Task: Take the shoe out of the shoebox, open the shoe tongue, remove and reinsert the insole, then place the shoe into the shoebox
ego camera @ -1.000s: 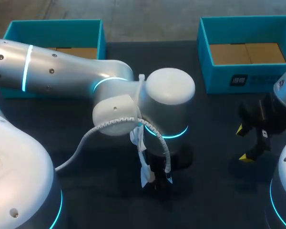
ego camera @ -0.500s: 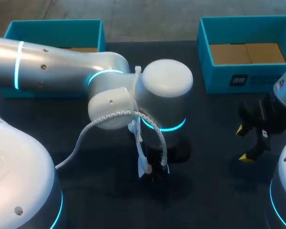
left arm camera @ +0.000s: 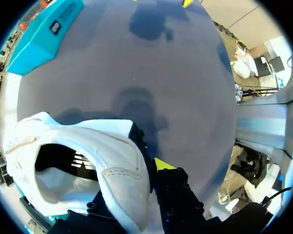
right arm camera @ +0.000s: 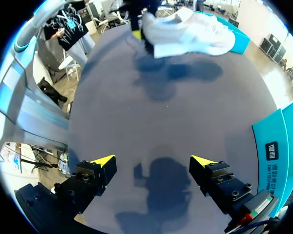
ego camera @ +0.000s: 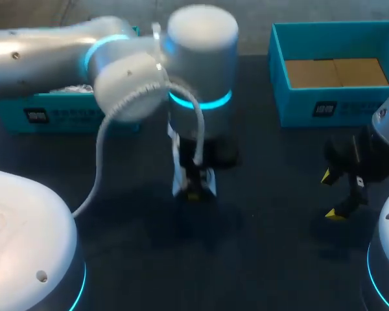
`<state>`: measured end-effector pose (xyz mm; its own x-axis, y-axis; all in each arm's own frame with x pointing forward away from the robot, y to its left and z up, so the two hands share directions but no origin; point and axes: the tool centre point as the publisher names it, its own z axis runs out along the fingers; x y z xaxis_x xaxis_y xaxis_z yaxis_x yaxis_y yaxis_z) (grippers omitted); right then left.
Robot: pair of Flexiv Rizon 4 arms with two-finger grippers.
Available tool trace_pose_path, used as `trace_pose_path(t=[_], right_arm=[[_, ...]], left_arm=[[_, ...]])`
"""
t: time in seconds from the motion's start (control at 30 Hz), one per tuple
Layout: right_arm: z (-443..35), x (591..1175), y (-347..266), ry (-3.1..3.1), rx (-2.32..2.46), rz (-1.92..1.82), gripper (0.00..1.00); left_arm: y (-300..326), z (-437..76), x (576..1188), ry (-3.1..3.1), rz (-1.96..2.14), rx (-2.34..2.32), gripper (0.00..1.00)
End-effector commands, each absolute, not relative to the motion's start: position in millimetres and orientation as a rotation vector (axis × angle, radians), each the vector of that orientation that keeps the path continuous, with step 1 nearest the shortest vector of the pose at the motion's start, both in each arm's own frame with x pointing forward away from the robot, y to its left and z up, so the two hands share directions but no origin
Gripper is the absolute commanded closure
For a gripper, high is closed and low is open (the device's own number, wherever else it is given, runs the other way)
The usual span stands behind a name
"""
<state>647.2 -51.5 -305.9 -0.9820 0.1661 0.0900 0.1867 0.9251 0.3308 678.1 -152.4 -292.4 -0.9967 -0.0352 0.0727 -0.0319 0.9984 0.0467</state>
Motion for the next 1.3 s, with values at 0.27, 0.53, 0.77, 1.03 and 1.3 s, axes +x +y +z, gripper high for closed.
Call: trace_pose_path(t=[0.27,0.53,0.77,1.03,1.3], right_arm=[[-306,645,-52,-3.026,-0.278,-0.528,0.00],[-306,645,-52,-3.026,-0.278,-0.528,0.00],[-306,645,-52,-3.026,-0.278,-0.528,0.00],[-306,645,-52,-3.026,-0.278,-0.528,0.00],[-306,645,-52,-3.026,-0.278,-0.528,0.00]], left_arm=[[-92,-190,735,-3.089,-0.093,0.079,1.00],[-92,-190,735,-3.089,-0.093,0.079,1.00],[-83,-186,745,-2.996,-0.005,0.068,1.00],[-28,-137,824,-3.116,0.015,0.120,1.00],[16,-102,892,-3.081,0.091,0.046,1.00]])
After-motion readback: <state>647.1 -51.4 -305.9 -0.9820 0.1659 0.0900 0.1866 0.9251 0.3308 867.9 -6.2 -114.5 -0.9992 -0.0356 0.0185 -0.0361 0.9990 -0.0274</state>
